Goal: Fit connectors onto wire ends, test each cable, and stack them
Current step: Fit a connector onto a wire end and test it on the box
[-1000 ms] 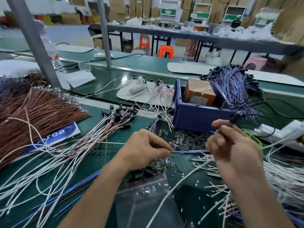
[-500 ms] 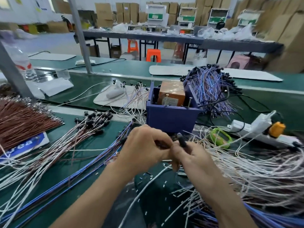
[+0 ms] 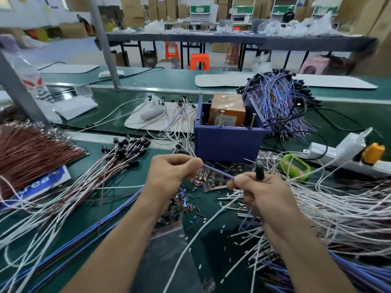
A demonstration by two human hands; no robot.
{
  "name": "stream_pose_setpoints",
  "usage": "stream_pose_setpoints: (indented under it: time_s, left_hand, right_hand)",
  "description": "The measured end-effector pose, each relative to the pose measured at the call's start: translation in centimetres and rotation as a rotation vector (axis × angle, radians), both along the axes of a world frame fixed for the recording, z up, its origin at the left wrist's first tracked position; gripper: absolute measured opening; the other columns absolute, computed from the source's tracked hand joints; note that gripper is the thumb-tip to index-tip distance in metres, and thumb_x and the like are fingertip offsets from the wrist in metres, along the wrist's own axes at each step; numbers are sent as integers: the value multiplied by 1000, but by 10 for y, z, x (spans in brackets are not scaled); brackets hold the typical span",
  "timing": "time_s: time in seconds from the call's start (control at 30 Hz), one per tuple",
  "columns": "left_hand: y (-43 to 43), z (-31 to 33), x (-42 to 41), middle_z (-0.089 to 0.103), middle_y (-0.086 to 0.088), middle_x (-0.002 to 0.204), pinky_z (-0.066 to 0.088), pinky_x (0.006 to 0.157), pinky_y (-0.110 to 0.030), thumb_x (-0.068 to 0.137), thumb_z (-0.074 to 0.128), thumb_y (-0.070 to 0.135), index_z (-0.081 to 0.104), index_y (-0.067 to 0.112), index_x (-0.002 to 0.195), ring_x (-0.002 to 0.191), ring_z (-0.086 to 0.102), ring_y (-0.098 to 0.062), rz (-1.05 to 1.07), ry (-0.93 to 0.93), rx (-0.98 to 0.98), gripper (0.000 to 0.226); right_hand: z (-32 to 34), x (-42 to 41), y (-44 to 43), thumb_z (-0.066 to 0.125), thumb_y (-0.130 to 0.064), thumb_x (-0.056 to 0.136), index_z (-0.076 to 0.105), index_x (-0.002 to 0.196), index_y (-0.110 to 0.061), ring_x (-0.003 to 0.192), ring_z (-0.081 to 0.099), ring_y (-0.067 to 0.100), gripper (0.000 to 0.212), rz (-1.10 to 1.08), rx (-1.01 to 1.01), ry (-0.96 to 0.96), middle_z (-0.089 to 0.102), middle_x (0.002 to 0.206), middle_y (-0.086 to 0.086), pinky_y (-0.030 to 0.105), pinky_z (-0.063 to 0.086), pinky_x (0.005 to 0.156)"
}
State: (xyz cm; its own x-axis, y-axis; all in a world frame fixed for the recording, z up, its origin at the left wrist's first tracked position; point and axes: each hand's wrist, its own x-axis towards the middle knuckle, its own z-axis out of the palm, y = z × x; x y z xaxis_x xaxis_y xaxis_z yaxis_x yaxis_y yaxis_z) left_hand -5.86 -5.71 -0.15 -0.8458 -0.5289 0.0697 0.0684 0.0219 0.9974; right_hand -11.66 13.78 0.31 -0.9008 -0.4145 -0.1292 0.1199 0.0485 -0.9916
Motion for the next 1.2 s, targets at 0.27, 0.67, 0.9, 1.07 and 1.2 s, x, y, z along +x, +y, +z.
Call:
stream_pose_setpoints:
  time_s: [0.27,0.67,0.9,1.07,1.2]
  left_hand:
    - [-21,6,1,75,-1,69,53,65,-22,77,82,24,81,19,65,63,64,-10,277,80,324,12]
    - [52,4,-5,78,-2,73,55,68,-19,80,84,10,84,24,80,67,71,-10,-70,86,-26,14]
    - [60,10,-17,78,-14,79,63,72,-37,79,77,24,81,13,74,71,73,-21,-14,101,250,13]
    - [52,20,-39,76,-11,71,54,57,-21,108,49,18,61,13,81,60,69,-17,108,98,316,29]
    - [48,13,-48,63,-6,52,44,47,-18,103,60,28,73,17,70,45,51,-13,149,20,120,37]
  right_hand:
    - [0,-5,4,56,-8,100,76,67,-7,37,20,8,39,-49,-176,-144,29,44,-4,21,18,39]
    - [5,6,-7,62,-8,96,76,68,-12,44,58,8,32,-35,-159,-94,70,65,14,13,36,37]
    - [6,10,-14,67,-16,94,83,76,-24,80,76,16,25,-179,-174,64,79,79,5,35,52,83]
    - [7,3,-13,60,-26,101,80,73,-27,45,51,1,34,-471,-265,36,75,70,12,29,36,64]
    - [5,-10,-15,59,-31,102,78,71,-25,51,40,18,37,-540,-292,-83,74,68,12,26,35,47]
